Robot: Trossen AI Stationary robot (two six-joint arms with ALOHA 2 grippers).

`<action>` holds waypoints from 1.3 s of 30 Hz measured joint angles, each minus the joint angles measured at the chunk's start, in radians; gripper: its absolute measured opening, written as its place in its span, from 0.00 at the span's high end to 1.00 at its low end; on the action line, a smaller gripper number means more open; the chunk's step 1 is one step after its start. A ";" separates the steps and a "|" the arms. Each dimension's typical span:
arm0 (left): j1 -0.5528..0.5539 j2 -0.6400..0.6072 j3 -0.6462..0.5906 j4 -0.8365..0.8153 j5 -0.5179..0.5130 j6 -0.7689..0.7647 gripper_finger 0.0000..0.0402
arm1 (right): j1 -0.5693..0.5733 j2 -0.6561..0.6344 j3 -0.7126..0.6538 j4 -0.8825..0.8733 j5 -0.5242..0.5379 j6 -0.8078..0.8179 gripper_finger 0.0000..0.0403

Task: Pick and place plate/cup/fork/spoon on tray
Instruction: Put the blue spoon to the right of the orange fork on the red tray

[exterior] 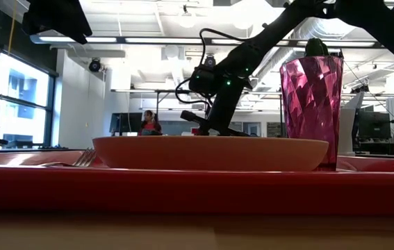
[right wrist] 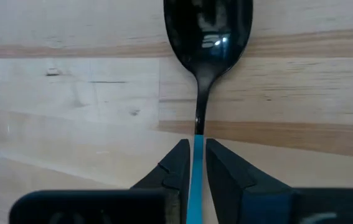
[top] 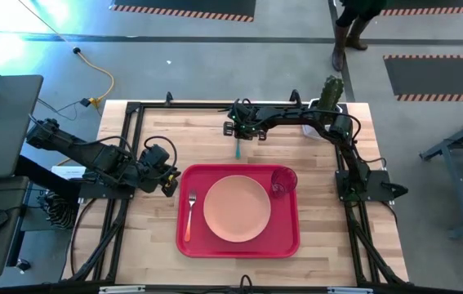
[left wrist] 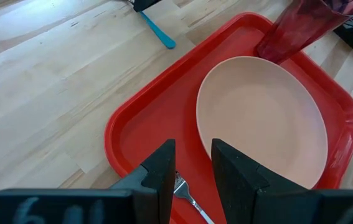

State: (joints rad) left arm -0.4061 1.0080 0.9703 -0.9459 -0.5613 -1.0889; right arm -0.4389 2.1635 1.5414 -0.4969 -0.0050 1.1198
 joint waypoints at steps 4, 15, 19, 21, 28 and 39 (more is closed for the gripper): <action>0.000 0.000 0.000 0.000 0.000 0.000 0.76 | 0.000 0.000 0.000 0.000 0.000 -0.001 0.88; 0.000 0.000 0.000 0.000 0.000 -0.009 0.76 | 0.001 0.000 0.137 -0.144 0.022 -0.083 0.88; 0.000 0.000 0.000 0.000 0.000 -0.008 0.76 | 0.006 0.000 0.245 -0.261 0.032 -0.155 0.88; 0.000 0.000 0.000 0.000 0.000 -0.008 0.76 | 0.013 0.000 0.306 -0.334 0.070 -0.181 0.88; 0.000 0.000 0.000 0.000 0.000 0.008 0.76 | 0.073 0.000 0.573 -0.595 0.192 -0.315 0.88; 0.081 0.000 0.000 0.005 -0.025 0.052 0.76 | 0.263 -0.146 0.723 -0.624 0.311 -0.412 0.88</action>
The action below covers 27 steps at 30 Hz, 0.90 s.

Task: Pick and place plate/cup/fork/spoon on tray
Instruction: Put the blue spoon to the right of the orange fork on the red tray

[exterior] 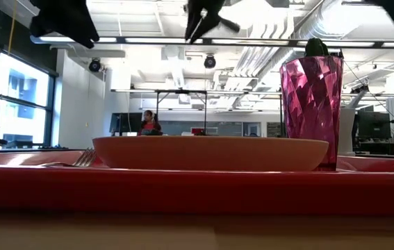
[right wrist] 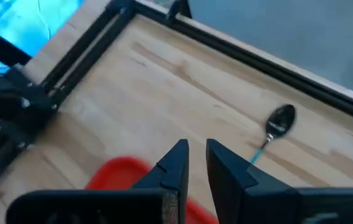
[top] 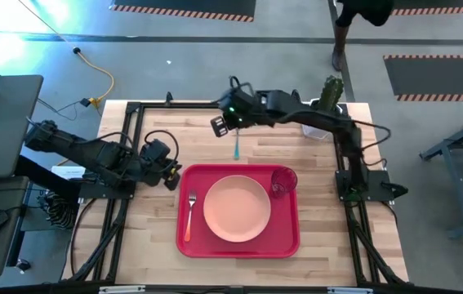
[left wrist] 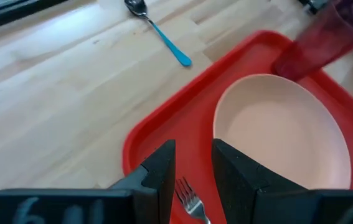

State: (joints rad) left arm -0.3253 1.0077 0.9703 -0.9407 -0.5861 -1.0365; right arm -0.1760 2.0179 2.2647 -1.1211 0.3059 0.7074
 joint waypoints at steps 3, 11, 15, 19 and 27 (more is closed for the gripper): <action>0.035 0.000 0.000 0.005 0.000 0.018 0.76 | 0.058 -0.050 -0.004 -0.013 0.091 0.007 0.88; 0.145 0.000 0.000 0.035 0.031 0.157 0.76 | 0.190 -0.153 -0.001 -0.013 0.219 -0.005 0.88; 0.211 0.000 0.000 0.035 0.031 0.160 0.76 | 0.239 -0.197 -0.001 -0.015 0.263 -0.031 0.88; 0.291 0.000 0.000 0.034 0.063 0.183 0.76 | 0.268 -0.252 -0.001 -0.012 0.289 -0.077 0.88; 0.406 0.000 0.000 0.092 0.079 0.128 0.76 | 0.291 -0.363 -0.001 -0.014 0.289 -0.183 0.88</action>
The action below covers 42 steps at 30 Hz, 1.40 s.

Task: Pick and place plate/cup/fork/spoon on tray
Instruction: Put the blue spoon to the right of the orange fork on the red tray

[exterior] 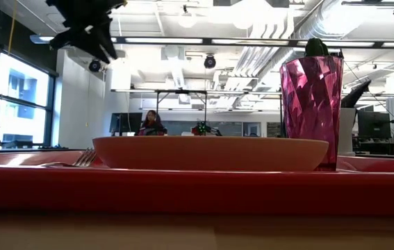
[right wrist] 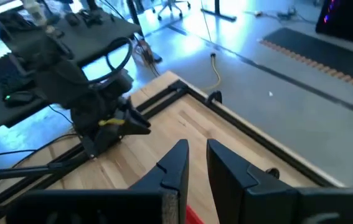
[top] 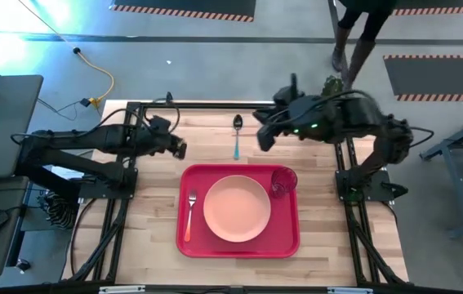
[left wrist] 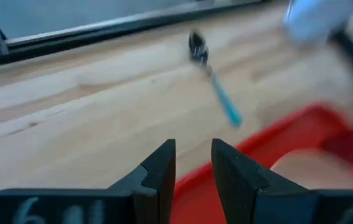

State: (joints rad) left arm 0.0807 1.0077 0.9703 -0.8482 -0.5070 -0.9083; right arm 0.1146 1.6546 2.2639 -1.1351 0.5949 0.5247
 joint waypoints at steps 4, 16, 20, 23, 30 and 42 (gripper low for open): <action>0.044 0.000 0.000 0.157 0.005 -0.045 0.76 | 0.000 -0.059 0.000 -0.003 0.000 -0.063 0.88; 0.156 0.055 0.000 0.772 0.110 0.239 0.76 | -0.003 -0.174 0.000 -0.059 0.006 -0.169 0.88; 0.196 0.091 0.034 0.805 0.129 0.280 0.76 | -0.003 -0.184 0.000 -0.108 0.006 -0.185 0.88; 0.223 0.143 0.120 0.756 0.147 0.327 0.76 | -0.003 -0.185 0.000 -0.132 0.005 -0.192 0.88; 0.269 0.343 0.405 0.462 0.157 0.429 0.76 | -0.003 -0.185 0.000 -0.168 0.006 -0.193 0.88; 0.340 0.580 0.545 0.293 0.178 0.168 0.76 | -0.003 -0.185 0.000 -0.220 -0.001 -0.186 0.88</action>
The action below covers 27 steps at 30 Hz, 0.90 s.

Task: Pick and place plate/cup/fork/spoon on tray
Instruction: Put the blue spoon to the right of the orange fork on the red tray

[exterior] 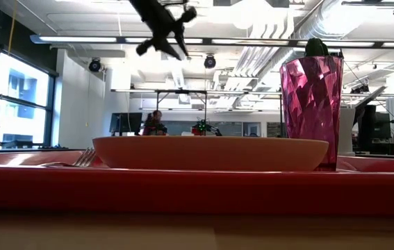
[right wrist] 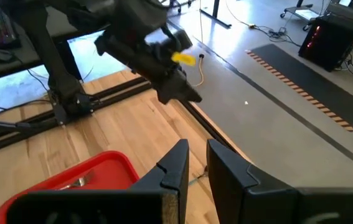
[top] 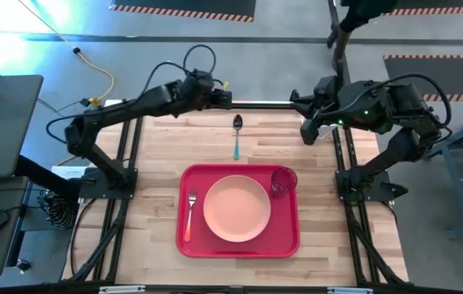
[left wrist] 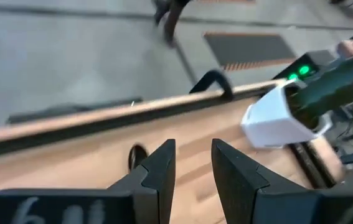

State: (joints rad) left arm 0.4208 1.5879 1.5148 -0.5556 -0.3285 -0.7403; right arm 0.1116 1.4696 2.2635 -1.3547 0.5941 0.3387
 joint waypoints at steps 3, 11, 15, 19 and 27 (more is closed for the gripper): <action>0.008 0.052 0.001 -0.032 0.034 -0.024 0.76 | 0.000 0.000 0.000 -0.008 0.000 0.004 0.88; 0.011 0.209 0.001 -0.038 0.152 -0.061 0.76 | 0.000 0.000 0.000 -0.031 0.000 0.019 0.88; 0.010 0.272 0.001 -0.017 0.191 -0.070 0.76 | 0.000 0.002 0.000 -0.045 0.000 0.019 0.88; 0.010 0.324 0.001 -0.018 0.207 -0.074 0.76 | 0.000 0.003 0.000 -0.053 0.000 0.022 0.88; 0.009 0.409 0.001 0.008 0.224 -0.106 0.76 | 0.000 0.003 0.000 -0.060 0.000 0.027 0.88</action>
State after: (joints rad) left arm 0.4297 1.9970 1.5154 -0.5472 -0.1047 -0.8463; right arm 0.1119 1.4727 2.2631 -1.4151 0.5942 0.3656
